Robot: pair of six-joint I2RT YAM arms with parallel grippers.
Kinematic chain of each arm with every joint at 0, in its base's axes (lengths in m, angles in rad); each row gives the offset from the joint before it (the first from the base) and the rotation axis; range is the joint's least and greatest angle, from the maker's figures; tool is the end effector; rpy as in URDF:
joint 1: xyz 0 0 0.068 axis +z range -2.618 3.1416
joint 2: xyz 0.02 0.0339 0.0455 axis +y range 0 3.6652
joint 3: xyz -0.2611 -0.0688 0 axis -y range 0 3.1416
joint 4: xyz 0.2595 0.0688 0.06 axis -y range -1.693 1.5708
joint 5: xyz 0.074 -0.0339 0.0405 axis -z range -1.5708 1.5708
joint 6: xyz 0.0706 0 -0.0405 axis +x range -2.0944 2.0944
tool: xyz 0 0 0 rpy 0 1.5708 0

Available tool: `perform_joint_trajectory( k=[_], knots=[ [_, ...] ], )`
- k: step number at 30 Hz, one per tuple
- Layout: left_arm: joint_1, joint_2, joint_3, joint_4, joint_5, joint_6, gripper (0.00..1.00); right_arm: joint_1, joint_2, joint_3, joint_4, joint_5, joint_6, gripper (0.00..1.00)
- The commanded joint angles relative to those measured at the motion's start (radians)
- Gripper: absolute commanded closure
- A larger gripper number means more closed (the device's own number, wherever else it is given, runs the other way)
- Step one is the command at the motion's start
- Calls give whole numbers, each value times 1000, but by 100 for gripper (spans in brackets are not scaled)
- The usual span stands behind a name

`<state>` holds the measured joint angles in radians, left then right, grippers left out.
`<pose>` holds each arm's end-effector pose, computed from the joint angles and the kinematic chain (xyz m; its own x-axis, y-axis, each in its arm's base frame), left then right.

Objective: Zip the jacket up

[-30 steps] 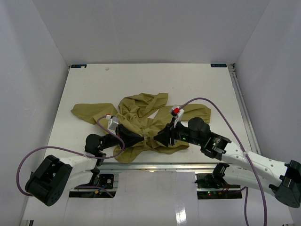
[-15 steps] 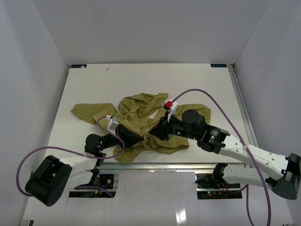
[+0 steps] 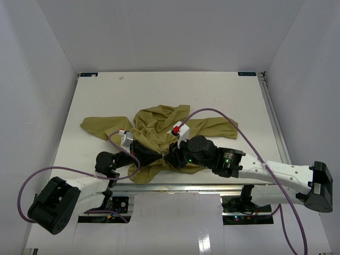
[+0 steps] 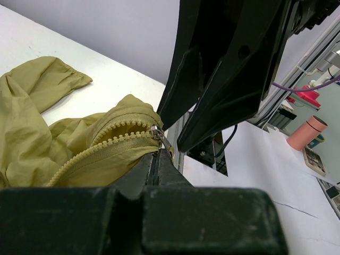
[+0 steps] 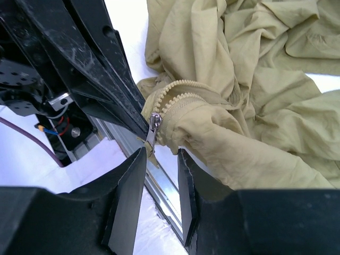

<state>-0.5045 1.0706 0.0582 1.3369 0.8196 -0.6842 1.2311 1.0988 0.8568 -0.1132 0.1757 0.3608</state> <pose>0.1492 -0.1413 0.1933 -0.3755 -0.2854 -0.8818 0.9020 0.1061 -0.4185 0.1123 0.2808 0.2922 -0.4169 -0.1364 -0.8987 -0.7766 0.5673 0.2741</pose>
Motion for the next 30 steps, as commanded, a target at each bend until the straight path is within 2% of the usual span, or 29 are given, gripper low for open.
perform_joint_trajectory(
  k=[1, 15, 30],
  knots=[
    [-2, -4, -1, 87, 0, 15, 100, 31, 18, 62, -1, 105, 10, 63],
    [-2, -14, -2, 79, -2, 17, 100, 74, 64, 52, 46, 124, 38, 66],
    [-2, -14, -4, 85, -4, 18, 100, 104, 82, 8, 136, 171, 97, 59]
  ],
)
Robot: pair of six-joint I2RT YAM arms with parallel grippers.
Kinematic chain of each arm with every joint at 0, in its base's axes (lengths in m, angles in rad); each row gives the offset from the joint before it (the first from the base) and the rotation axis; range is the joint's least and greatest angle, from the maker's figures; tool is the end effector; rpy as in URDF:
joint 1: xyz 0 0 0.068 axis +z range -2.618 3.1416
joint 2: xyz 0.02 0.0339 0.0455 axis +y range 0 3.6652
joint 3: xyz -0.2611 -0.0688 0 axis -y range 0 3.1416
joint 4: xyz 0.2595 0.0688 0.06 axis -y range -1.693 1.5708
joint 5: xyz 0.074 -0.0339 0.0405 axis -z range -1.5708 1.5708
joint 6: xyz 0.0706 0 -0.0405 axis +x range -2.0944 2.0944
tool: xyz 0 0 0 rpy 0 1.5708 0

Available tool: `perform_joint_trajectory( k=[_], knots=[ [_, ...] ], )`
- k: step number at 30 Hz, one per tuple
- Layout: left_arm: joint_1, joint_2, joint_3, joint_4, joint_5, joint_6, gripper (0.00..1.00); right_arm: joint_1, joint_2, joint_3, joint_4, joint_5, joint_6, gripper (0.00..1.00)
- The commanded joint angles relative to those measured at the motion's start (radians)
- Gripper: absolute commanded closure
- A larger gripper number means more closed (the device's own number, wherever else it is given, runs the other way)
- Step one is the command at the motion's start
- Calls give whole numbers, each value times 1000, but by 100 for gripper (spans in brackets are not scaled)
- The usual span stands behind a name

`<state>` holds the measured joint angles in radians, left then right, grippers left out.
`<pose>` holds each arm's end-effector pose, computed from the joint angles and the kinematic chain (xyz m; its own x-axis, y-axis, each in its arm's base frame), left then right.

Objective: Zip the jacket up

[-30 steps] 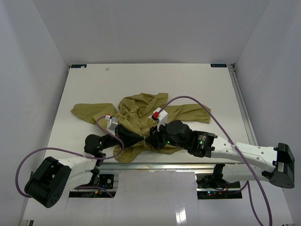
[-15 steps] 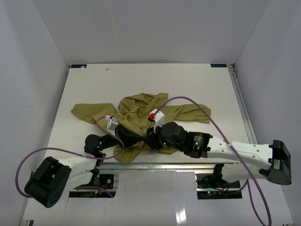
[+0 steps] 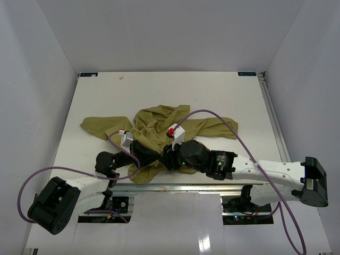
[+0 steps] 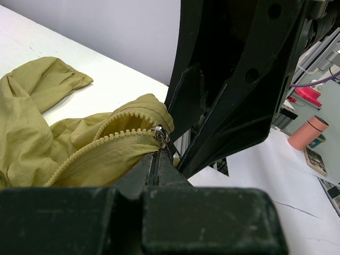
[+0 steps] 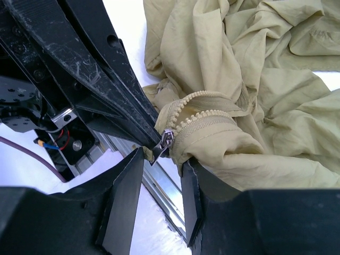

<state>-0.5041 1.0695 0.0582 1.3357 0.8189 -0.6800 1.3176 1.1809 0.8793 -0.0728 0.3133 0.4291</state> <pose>0.1493 -0.1413 0.1933 -0.3716 -0.2855 -0.8834 0.9034 0.1082 -0.4150 0.1007 0.3022 0.2836 -0.4366 -0.1073 -0.8932 -0.7340 0.6165 0.2847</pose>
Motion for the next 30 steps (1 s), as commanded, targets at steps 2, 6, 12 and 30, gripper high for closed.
perform_joint_trajectory(
  k=[2, 6, 12, 30],
  knots=[
    [-2, -16, -6, 85, -3, 13, 100, 18, 2, -14, 98, 43, 36, 59],
    [-2, -26, -8, 75, -8, 17, 100, 25, 6, -18, 103, 47, 45, 58],
    [-2, -31, -8, 65, -14, 23, 100, 43, -9, -37, 121, 65, 53, 55],
    [-2, -51, -2, 30, -14, 35, 100, 61, -3, -3, 47, 170, 80, 88]
  ],
)
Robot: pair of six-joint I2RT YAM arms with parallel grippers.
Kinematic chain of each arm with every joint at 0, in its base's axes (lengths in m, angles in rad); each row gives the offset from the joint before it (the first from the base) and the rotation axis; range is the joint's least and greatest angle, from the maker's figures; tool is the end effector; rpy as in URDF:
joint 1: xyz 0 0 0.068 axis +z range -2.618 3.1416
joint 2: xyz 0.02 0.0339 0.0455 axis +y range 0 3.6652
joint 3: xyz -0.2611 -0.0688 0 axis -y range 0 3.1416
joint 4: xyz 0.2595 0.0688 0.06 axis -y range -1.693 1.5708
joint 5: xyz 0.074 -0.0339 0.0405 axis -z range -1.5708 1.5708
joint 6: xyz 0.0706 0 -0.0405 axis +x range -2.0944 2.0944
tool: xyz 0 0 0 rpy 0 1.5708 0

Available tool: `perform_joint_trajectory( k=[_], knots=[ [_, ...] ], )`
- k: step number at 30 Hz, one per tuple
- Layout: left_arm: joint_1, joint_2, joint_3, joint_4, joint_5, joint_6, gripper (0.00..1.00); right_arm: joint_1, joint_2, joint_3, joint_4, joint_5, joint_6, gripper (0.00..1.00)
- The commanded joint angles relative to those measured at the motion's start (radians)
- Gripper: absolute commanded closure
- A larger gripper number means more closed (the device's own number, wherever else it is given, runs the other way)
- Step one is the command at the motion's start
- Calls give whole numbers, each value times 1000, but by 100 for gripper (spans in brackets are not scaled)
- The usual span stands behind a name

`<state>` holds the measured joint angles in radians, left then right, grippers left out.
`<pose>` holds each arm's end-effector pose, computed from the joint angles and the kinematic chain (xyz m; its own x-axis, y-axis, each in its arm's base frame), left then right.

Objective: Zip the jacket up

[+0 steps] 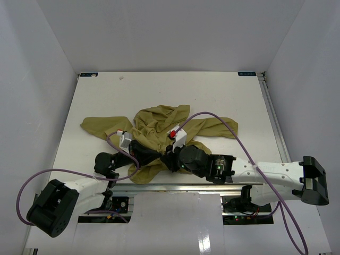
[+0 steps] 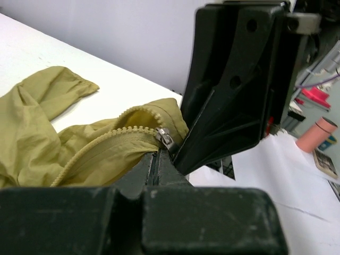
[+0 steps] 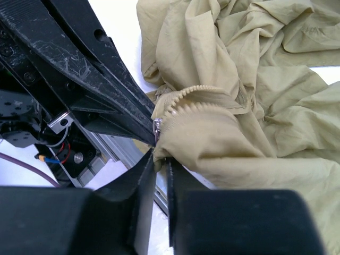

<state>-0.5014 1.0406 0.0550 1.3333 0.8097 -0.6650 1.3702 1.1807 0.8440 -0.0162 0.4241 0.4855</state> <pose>0.1479 -0.1394 0.1974 -0.3378 -0.3002 -0.8921 0.9150 0.1174 -0.3860 0.0913 0.3032 0.2781 -0.4418 -0.0382 -0.8963 -0.6897 0.6533 0.3121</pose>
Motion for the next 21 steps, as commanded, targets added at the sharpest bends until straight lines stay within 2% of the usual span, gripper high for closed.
perform_joint_trajectory(
  k=[1, 13, 21],
  knots=[
    [-5, -24, 3, 28, -6, 23, 100, 9, -6, 33, -30, 66, 26, 90],
    [-5, -65, -1, -61, -32, 97, 100, 10, -10, 147, -200, 116, 4, 92],
    [-5, -100, -4, -121, -53, 136, 100, 7, -15, 238, -267, 75, -35, 92]
  ],
)
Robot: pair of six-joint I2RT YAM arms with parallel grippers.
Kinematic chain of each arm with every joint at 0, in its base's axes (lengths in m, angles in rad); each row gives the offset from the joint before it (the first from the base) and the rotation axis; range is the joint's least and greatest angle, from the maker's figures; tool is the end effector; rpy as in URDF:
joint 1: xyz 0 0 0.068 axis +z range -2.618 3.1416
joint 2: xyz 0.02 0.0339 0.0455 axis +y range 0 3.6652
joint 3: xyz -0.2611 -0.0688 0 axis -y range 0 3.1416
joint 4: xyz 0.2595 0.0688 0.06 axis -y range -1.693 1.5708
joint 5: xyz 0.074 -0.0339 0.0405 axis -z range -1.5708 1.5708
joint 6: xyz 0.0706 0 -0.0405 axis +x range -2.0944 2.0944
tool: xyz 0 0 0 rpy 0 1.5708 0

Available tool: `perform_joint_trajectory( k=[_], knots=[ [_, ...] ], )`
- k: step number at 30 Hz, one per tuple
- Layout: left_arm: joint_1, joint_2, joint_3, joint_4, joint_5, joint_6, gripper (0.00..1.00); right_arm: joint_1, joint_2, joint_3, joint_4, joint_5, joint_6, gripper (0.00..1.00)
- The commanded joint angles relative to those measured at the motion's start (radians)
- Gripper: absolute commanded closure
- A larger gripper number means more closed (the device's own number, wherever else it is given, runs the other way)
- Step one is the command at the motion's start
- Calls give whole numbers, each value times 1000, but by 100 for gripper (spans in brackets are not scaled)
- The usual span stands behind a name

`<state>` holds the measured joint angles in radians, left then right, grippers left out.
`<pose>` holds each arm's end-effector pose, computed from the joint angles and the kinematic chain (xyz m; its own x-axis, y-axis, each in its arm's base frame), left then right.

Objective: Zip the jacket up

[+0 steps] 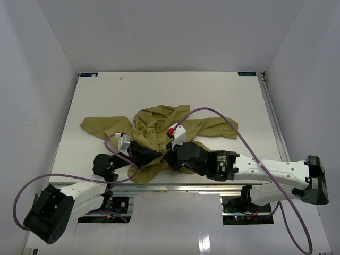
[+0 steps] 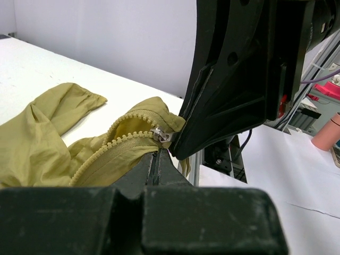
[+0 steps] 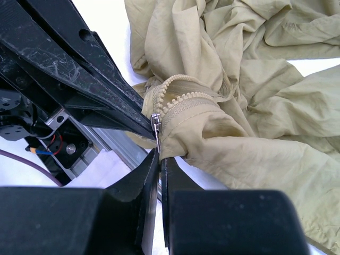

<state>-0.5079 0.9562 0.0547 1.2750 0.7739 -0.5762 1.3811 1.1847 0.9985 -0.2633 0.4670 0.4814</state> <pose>0.1450 -0.1372 0.2060 -0.2320 -0.3168 -0.9197 0.9422 0.1619 -0.2934 0.0899 0.2996 0.3068 -0.4432 -0.1159 -0.8889 -0.6715 0.6998 0.2436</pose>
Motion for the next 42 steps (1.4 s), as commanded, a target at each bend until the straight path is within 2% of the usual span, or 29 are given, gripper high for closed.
perform_joint_trajectory(
  k=[1, 6, 12, 21, 26, 42],
  knots=[
    [2, -17, -6, -63, -20, 50, 100, -8, -17, 94, -20, 22, -40, 92],
    [2, -14, -10, -62, -24, 61, 100, -31, 5, 139, -22, -29, -73, 92],
    [2, -11, -12, -62, -24, 76, 100, -69, 30, 207, -60, -20, -78, 92],
    [2, 16, -24, 2, -2, 67, 100, -160, 129, 286, -35, -119, -104, 92],
    [2, 10, -24, -4, -1, 70, 100, -163, 153, 269, 28, -138, -107, 92],
    [0, 9, -19, 11, 10, 70, 100, -169, 284, 337, 41, -201, -86, 92]
  ],
)
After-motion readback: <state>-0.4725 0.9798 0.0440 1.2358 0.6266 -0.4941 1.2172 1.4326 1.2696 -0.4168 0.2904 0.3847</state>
